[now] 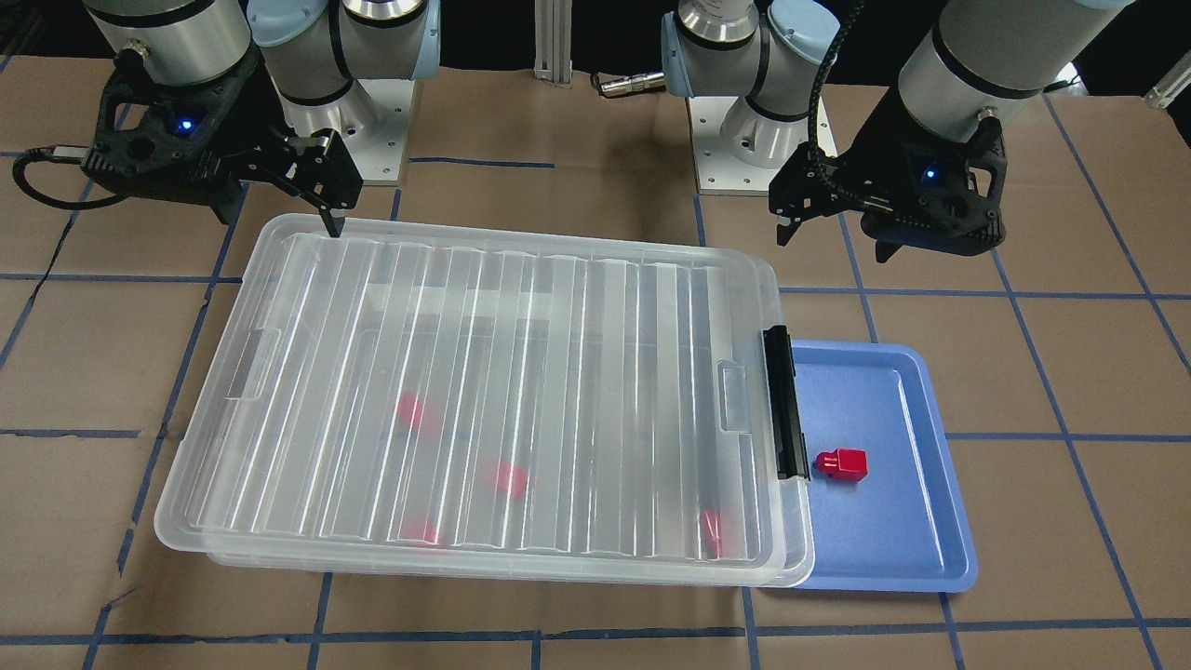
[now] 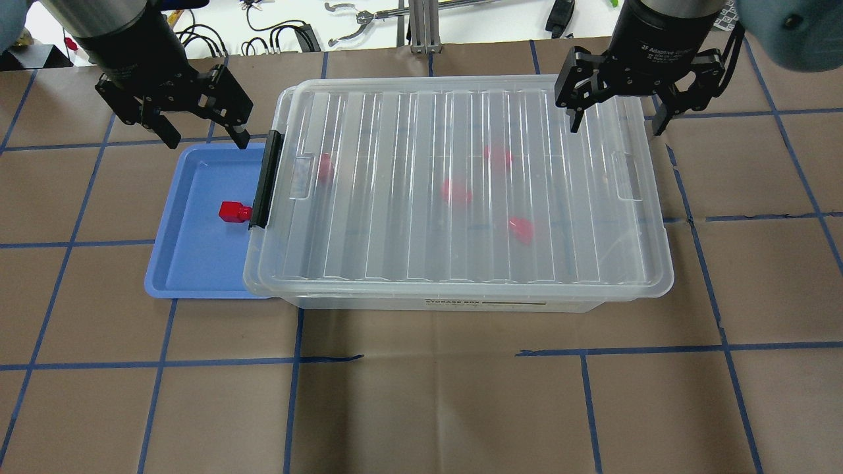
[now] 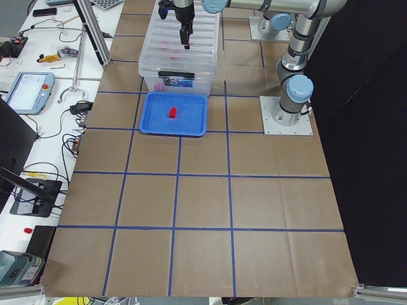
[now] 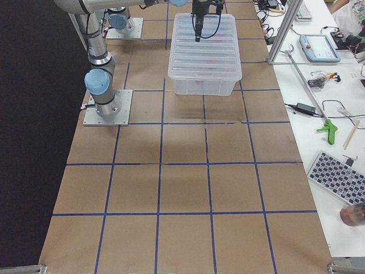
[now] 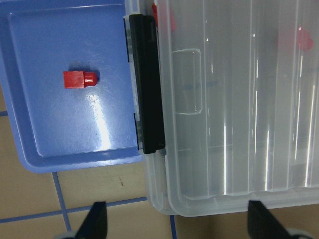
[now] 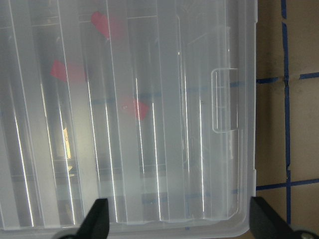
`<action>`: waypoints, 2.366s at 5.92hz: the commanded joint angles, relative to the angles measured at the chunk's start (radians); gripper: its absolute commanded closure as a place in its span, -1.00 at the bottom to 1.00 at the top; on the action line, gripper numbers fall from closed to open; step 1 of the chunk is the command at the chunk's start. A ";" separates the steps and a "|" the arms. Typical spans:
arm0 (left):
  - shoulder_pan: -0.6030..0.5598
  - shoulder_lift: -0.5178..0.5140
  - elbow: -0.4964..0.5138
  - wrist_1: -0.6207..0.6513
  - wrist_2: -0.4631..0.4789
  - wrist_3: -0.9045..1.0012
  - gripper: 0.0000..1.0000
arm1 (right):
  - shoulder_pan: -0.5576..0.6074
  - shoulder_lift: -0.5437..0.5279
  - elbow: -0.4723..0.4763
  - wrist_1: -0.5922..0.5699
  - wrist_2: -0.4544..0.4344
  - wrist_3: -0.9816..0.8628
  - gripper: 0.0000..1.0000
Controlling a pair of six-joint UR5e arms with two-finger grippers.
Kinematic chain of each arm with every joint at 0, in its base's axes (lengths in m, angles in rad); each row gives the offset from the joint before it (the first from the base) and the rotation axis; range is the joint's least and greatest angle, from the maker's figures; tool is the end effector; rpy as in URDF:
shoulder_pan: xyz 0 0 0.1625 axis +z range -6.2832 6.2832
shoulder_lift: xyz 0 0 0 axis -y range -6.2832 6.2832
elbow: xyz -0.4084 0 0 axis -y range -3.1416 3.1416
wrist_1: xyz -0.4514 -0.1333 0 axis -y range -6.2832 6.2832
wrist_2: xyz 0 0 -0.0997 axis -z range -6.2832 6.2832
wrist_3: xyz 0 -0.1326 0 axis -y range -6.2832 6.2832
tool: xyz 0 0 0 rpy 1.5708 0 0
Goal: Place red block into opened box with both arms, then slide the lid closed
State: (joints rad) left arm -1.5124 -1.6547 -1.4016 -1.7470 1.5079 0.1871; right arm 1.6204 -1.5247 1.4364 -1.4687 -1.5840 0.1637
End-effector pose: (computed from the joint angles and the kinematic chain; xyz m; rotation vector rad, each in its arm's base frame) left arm -0.1081 -0.5786 0.4671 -0.1928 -3.0594 -0.1266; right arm 0.1595 -0.5591 0.4763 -0.1781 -3.1219 -0.0192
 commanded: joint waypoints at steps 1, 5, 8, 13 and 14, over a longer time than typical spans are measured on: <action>0.000 0.001 0.004 0.000 0.000 0.003 -0.99 | 0.001 -0.002 0.001 0.001 0.001 0.000 -1.00; 0.000 0.000 0.000 0.001 0.000 0.014 -0.99 | -0.002 -0.002 -0.001 0.001 0.002 0.000 -1.00; 0.001 0.001 -0.014 0.010 0.018 0.026 -0.99 | -0.058 -0.008 -0.001 0.001 -0.002 -0.056 -1.00; 0.001 0.003 -0.005 0.004 0.020 0.028 -0.99 | -0.248 -0.002 0.314 -0.303 0.006 -0.253 -0.99; 0.001 0.003 -0.005 0.006 0.020 0.028 -0.99 | -0.248 0.011 0.340 -0.358 0.006 -0.269 -0.99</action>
State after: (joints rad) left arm -1.5110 -1.6526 -1.4072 -1.7425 1.5278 0.2149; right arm 1.3737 -1.5208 1.7306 -1.7557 -1.5776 -0.0934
